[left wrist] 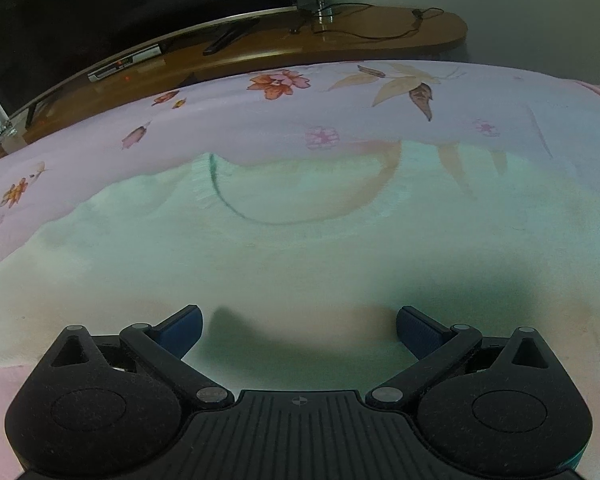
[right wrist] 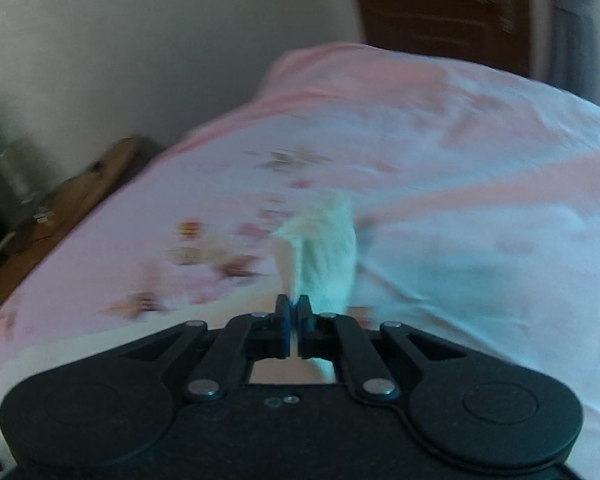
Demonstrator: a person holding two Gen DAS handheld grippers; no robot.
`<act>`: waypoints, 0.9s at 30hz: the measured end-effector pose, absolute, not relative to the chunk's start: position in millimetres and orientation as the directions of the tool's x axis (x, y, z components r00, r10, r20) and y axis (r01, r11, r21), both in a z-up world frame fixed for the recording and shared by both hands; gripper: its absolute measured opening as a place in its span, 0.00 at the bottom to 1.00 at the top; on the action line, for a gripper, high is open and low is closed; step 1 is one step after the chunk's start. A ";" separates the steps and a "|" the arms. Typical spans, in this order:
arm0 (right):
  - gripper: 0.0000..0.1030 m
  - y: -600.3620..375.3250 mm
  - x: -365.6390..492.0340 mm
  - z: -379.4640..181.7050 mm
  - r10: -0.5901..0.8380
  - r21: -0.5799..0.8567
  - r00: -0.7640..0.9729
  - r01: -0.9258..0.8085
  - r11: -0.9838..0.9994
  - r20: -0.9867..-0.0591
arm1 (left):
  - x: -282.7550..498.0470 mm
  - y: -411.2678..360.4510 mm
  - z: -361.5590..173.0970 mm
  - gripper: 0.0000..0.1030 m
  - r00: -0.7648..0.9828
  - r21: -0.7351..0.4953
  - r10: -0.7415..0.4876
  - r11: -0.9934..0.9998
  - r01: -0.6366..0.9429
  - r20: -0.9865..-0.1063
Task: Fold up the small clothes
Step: 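Carry the held sleeve across the sweater body and open the right gripper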
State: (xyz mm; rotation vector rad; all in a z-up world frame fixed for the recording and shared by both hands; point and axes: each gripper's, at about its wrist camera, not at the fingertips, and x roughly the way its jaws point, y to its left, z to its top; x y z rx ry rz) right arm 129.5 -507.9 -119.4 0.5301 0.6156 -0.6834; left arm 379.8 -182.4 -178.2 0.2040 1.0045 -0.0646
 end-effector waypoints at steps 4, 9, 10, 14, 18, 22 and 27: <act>0.04 -457.3 164.8 -101.7 -0.297 0.286 0.713 0.575 0.767 -0.636 | 384.1 -167.2 -175.5 1.00 0.532 0.120 0.040 0.986 0.118 -0.846; 0.04 -377.8 211.8 -85.1 -0.080 0.353 0.796 0.353 0.867 -0.600 | 390.0 -128.8 -166.5 0.99 0.535 0.100 0.056 0.994 0.054 -0.843; 0.04 -358.6 221.1 -84.7 -0.028 0.365 0.801 0.304 0.880 -0.598 | 391.5 -118.6 -164.4 1.00 0.534 0.091 0.056 0.995 0.040 -0.844; 0.04 -285.9 250.0 -103.2 0.159 0.401 0.761 0.142 0.905 -0.629 | 395.4 -85.1 -162.4 1.00 0.506 0.005 -0.003 1.000 0.015 -0.862; 0.13 -241.1 271.7 -153.8 0.272 0.414 0.623 0.091 0.906 -0.733 | 396.3 -71.1 -169.3 1.00 0.440 -0.110 -0.112 0.993 0.031 -0.891; 0.22 -234.6 269.6 -160.4 0.274 0.396 0.605 0.075 0.915 -0.748 | 390.4 -75.9 -175.9 1.00 0.404 -0.184 -0.190 0.981 0.053 -0.895; 0.26 -261.5 243.6 -135.5 0.184 0.339 0.664 0.112 0.934 -0.725 | 387.1 -93.3 -178.0 1.00 0.375 -0.315 -0.311 0.948 0.053 -0.873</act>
